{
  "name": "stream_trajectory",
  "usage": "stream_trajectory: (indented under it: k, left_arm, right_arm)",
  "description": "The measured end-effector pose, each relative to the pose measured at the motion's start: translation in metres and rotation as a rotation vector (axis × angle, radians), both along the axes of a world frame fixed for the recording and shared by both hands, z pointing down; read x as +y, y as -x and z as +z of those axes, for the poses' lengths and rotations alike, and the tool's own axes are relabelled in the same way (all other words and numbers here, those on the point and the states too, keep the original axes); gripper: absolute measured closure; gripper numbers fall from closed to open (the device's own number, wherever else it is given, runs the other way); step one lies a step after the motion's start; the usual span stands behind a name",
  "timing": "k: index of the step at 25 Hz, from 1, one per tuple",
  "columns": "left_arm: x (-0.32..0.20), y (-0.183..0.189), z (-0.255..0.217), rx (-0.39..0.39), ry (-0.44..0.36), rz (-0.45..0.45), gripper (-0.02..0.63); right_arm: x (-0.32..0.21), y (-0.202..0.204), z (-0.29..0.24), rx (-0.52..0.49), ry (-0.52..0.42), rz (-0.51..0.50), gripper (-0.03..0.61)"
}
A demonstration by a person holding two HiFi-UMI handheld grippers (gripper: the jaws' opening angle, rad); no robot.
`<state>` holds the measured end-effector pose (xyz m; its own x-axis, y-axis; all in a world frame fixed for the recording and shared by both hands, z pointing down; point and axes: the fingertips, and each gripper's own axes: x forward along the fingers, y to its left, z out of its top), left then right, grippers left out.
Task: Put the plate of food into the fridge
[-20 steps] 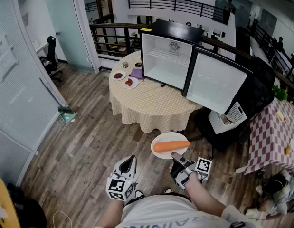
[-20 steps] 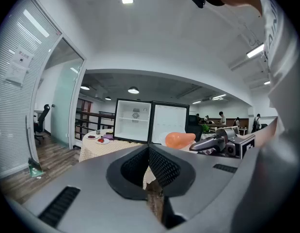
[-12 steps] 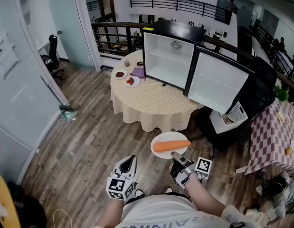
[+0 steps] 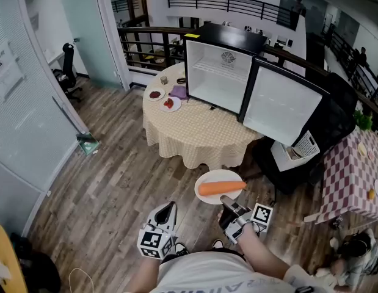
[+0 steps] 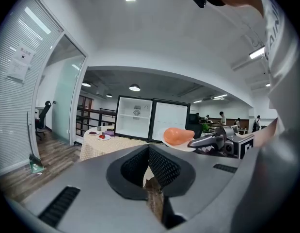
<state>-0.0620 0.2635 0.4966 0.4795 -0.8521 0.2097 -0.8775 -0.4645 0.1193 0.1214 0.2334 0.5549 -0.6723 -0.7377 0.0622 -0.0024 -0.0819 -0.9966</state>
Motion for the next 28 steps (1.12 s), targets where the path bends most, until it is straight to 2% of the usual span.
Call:
stream_trajectory:
  k: [6, 13, 18, 20, 28]
  left_arm:
    - [-0.003, 0.018, 0.004, 0.006, 0.007, 0.005, 0.606]
    - [-0.006, 0.064, 0.009, 0.017, 0.012, -0.009, 0.606]
    - [-0.006, 0.096, 0.012, -0.026, -0.007, 0.005, 0.606]
    - [-0.011, 0.107, 0.013, -0.022, -0.006, 0.000, 0.606]
    - [-0.027, 0.122, 0.013, 0.001, -0.009, 0.014, 0.606]
  right_arm:
    - [-0.001, 0.018, 0.005, 0.016, 0.010, 0.003, 0.543]
    - [-0.006, 0.062, 0.009, 0.013, 0.019, 0.002, 0.543]
    - [-0.010, 0.094, 0.010, 0.027, 0.002, -0.009, 0.543]
    - [-0.014, 0.104, 0.009, 0.024, 0.005, -0.002, 0.543]
    - [-0.026, 0.120, 0.012, 0.029, 0.018, 0.013, 0.543]
